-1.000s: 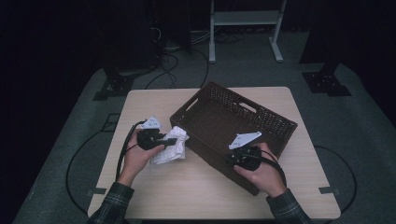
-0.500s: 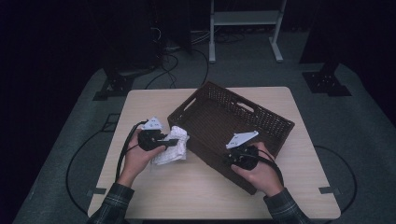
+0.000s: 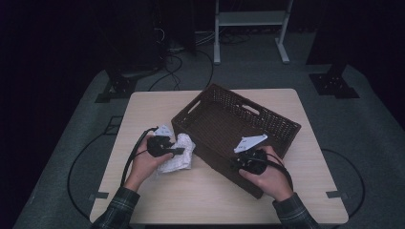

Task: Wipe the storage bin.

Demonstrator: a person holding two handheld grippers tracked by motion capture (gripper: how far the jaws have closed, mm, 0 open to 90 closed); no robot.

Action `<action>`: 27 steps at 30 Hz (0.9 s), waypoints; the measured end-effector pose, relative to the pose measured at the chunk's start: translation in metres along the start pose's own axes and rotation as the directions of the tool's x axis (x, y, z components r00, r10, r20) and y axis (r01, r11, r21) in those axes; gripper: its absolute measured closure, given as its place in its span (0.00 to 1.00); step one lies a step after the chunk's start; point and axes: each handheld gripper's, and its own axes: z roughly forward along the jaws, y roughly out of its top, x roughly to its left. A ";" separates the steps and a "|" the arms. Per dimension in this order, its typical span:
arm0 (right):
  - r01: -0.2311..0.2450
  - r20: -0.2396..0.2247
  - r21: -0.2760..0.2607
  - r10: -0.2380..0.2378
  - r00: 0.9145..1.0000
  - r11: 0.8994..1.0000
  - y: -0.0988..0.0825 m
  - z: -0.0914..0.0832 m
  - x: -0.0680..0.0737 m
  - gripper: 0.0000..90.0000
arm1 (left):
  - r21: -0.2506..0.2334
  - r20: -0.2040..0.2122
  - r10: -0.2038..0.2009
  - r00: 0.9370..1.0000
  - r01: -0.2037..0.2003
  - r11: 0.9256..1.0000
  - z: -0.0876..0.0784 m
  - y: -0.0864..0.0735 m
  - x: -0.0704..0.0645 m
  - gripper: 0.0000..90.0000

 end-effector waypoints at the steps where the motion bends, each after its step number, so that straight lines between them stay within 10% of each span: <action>1: -0.002 -0.002 -0.001 0.002 1.000 1.000 -0.002 -0.001 -0.001 0.86 | 0.004 -0.002 0.003 1.000 -0.003 1.000 0.001 -0.001 0.000 0.77; 14: -0.034 -0.056 -0.025 0.033 0.998 0.999 -0.016 -0.009 -0.005 0.89 | 0.051 0.028 0.003 1.000 -0.005 0.999 0.009 -0.005 -0.001 0.77; 27: -0.026 -0.042 -0.018 0.026 0.999 0.999 -0.008 0.001 0.000 0.89 | -0.052 0.032 -0.001 0.999 0.002 0.999 -0.010 0.005 -0.005 0.77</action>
